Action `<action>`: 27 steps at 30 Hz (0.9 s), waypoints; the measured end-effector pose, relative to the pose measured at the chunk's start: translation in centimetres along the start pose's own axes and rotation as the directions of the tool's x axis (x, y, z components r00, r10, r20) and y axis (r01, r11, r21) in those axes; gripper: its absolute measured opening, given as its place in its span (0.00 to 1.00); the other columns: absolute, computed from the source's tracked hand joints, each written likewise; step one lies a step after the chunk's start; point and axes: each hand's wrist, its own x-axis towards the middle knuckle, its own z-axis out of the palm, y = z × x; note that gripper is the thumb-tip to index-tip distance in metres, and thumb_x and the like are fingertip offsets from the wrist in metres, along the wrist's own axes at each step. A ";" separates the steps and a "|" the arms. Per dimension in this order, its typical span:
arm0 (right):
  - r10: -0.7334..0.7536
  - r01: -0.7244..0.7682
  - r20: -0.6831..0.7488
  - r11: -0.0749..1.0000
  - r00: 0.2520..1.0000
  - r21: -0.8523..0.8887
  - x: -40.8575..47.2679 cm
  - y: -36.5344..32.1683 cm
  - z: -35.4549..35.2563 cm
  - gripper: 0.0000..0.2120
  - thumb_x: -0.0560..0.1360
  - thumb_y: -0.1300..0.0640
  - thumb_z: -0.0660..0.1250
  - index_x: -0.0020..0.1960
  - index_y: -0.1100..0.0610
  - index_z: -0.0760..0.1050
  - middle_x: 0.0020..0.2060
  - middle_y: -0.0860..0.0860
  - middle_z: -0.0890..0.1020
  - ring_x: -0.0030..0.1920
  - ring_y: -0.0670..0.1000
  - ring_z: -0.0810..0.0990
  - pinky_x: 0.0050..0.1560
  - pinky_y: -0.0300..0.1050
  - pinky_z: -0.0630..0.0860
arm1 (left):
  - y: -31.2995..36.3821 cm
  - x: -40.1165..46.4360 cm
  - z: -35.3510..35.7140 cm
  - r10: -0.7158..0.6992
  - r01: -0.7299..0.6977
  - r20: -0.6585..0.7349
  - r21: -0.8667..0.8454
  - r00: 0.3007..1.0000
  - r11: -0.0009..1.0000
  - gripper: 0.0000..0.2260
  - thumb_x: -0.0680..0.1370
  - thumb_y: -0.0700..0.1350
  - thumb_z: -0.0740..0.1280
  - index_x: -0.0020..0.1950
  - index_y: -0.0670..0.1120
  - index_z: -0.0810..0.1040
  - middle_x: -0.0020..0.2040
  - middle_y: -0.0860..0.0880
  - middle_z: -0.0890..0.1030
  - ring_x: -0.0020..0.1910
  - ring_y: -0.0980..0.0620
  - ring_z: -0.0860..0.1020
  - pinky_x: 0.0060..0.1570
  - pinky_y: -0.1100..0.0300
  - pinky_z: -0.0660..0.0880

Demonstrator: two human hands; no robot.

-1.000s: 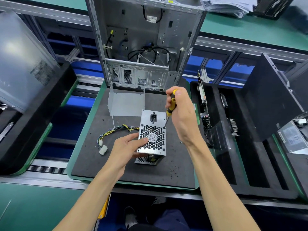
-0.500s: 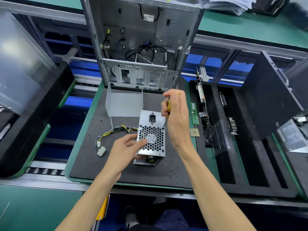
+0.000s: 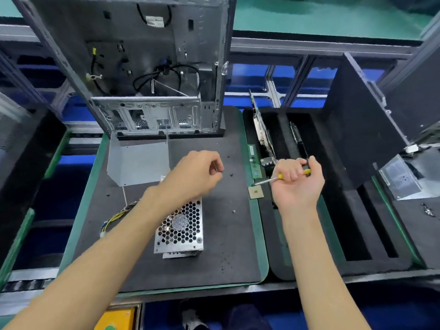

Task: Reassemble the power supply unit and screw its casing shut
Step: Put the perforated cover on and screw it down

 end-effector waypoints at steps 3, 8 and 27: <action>0.024 -0.019 -0.059 0.997 0.998 0.077 1.5 -1.3 -1.5 0.19 0.82 0.53 0.63 0.33 0.57 0.68 0.27 0.47 0.62 0.24 0.48 0.59 0.23 0.38 0.58 | 0.4 5.8 2.5 -0.050 0.022 0.189 0.147 0.981 0.989 0.03 0.76 0.40 0.70 0.47 0.48 0.81 0.39 0.54 0.79 0.46 0.50 0.79 0.53 0.56 0.77; 0.047 -0.034 -0.117 0.993 0.992 0.112 3.8 -2.7 -2.7 0.18 0.82 0.53 0.63 0.35 0.56 0.67 0.27 0.47 0.61 0.24 0.48 0.59 0.23 0.40 0.59 | 0.1 11.7 6.9 -0.193 0.087 0.358 0.291 0.914 0.953 0.03 0.76 0.40 0.71 0.47 0.42 0.80 0.48 0.43 0.83 0.50 0.42 0.81 0.47 0.54 0.78; 0.073 -0.063 -0.046 0.982 0.996 0.180 6.4 -2.6 -1.7 0.20 0.80 0.48 0.65 0.34 0.56 0.68 0.29 0.47 0.60 0.26 0.48 0.59 0.25 0.40 0.59 | 2.9 7.9 4.3 -0.170 0.254 0.200 -0.547 0.965 0.798 0.03 0.74 0.38 0.75 0.40 0.44 0.86 0.34 0.45 0.85 0.34 0.50 0.84 0.40 0.61 0.81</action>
